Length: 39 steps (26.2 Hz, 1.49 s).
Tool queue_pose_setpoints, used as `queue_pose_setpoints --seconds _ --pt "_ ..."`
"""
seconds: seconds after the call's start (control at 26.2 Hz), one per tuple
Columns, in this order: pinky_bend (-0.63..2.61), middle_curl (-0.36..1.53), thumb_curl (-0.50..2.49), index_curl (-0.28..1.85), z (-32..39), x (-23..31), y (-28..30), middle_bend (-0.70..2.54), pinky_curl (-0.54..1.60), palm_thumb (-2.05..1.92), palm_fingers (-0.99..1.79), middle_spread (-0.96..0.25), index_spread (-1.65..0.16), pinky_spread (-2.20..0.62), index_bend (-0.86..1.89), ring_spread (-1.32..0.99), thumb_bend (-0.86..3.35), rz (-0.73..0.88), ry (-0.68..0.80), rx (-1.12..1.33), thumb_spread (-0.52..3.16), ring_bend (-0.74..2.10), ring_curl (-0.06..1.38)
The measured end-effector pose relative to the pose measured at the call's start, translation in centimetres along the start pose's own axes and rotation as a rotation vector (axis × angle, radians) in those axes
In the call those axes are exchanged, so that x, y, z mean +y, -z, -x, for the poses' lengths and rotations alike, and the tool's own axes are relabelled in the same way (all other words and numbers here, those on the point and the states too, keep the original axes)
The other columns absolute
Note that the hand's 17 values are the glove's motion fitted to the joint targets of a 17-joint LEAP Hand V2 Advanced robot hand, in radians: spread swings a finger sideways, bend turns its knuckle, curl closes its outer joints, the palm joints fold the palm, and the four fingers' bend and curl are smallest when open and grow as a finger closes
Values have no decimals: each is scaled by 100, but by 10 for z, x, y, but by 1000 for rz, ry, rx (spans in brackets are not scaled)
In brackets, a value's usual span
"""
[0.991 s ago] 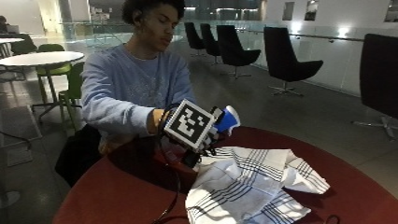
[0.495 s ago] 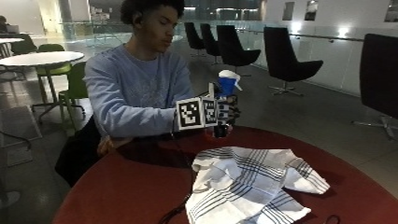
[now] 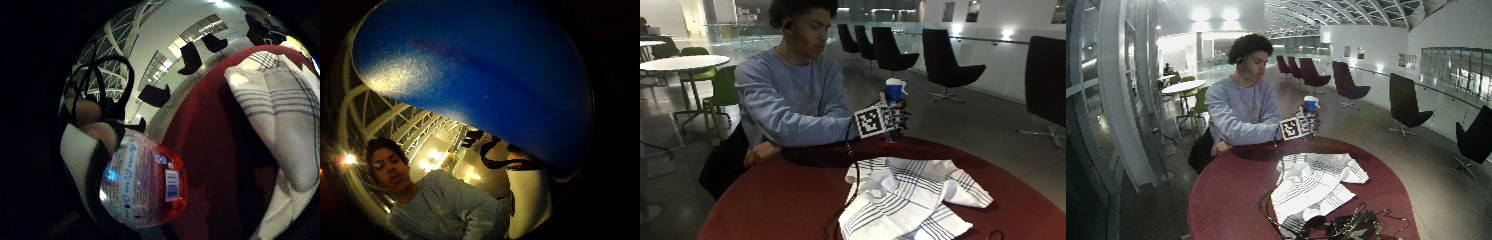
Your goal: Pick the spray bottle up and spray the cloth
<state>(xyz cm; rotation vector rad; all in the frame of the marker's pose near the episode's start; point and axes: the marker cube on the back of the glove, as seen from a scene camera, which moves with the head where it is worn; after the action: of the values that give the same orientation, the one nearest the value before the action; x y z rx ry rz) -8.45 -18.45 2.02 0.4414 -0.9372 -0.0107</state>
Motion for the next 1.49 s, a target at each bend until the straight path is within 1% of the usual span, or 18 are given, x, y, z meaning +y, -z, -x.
queue_pose_setpoints --seconds 0.15,0.38,0.53,0.72,0.88,0.99,1.14,1.3,1.49 --pt "31 46 47 38 -5 2 -20 43 37 76 119 -4 -18 4 14 -4 -2 10 29 16 106 55 39" --pt "31 46 47 38 -7 2 -32 43 37 76 119 -4 -18 3 14 -5 -2 6 58 23 106 55 39" --pt "30 46 46 38 -10 7 -36 43 37 75 119 -4 -19 3 14 -5 -3 60 48 49 106 55 39" --pt "28 45 43 35 -19 23 -21 39 37 67 97 -5 -23 7 7 -5 -5 111 30 92 104 54 39" --pt "29 45 40 32 -17 38 30 38 38 61 90 -5 -25 9 5 -5 -6 118 29 158 103 54 40" --pt "27 45 39 30 -16 53 83 38 37 58 90 -6 -26 11 7 -5 -5 110 22 280 102 53 39" --pt "22 44 38 29 -16 74 153 36 36 57 86 -5 -27 13 11 -5 -4 60 -10 458 101 52 39" --pt "17 43 37 31 -27 97 218 33 34 57 77 -5 -28 17 17 -3 -3 43 -72 615 101 45 37" --pt "14 43 36 34 -48 130 287 32 31 57 70 -5 -30 19 20 -1 -2 19 -161 735 101 37 35"
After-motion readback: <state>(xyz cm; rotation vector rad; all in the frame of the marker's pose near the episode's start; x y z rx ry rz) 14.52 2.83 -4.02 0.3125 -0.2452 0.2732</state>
